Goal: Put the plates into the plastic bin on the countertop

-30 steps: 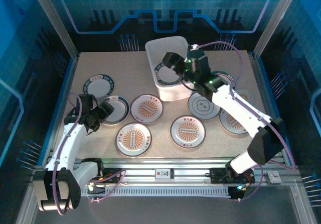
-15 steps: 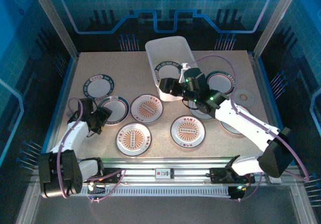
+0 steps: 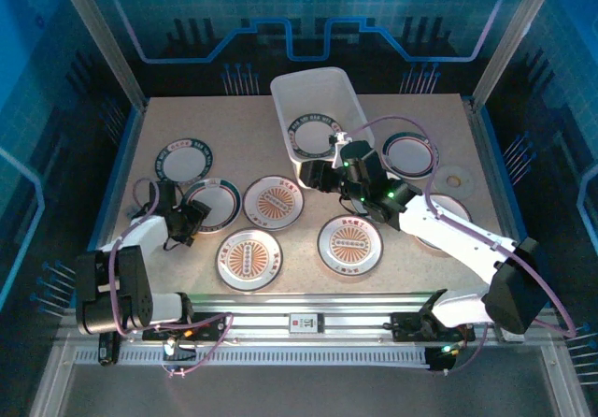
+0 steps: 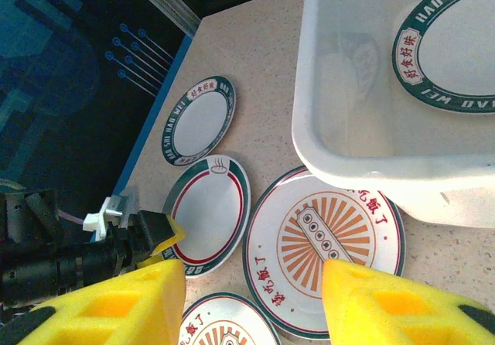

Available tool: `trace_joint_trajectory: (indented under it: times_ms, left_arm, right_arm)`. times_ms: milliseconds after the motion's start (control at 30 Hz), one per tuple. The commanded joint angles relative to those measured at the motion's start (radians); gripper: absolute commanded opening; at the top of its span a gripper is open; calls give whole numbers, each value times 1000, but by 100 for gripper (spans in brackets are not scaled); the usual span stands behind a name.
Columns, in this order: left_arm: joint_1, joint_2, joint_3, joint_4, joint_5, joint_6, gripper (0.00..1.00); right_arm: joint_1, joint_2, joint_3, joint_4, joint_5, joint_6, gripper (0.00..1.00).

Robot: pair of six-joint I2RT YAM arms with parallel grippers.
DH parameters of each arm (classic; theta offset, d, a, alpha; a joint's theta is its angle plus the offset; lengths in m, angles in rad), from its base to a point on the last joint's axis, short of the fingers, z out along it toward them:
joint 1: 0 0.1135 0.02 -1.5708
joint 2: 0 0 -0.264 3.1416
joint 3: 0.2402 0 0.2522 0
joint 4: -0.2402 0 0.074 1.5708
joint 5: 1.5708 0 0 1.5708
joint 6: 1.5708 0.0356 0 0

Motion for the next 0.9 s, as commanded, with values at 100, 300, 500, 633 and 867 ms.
trace_joint_trajectory:
  times_ms: [100, 300, 500, 633, 867]
  left_arm:
    - [3, 63, -20, 84, 42, 37, 65]
    - [3, 92, -26, 109, 50, 46, 53]
    - [2, 84, -38, 111, 47, 50, 41]
    - [3, 77, -45, 111, 47, 56, 33]
    - [3, 62, -52, 112, 50, 61, 24]
  right_arm:
    - [24, 1, -32, 63, 17, -4, 46]
    - [27, 3, -59, 88, 18, -1, 39]
    - [31, -2, -78, 107, 20, -4, 37]
    - [33, 2, -86, 119, 15, -2, 35]
    - [36, 9, -86, 137, 3, -3, 33]
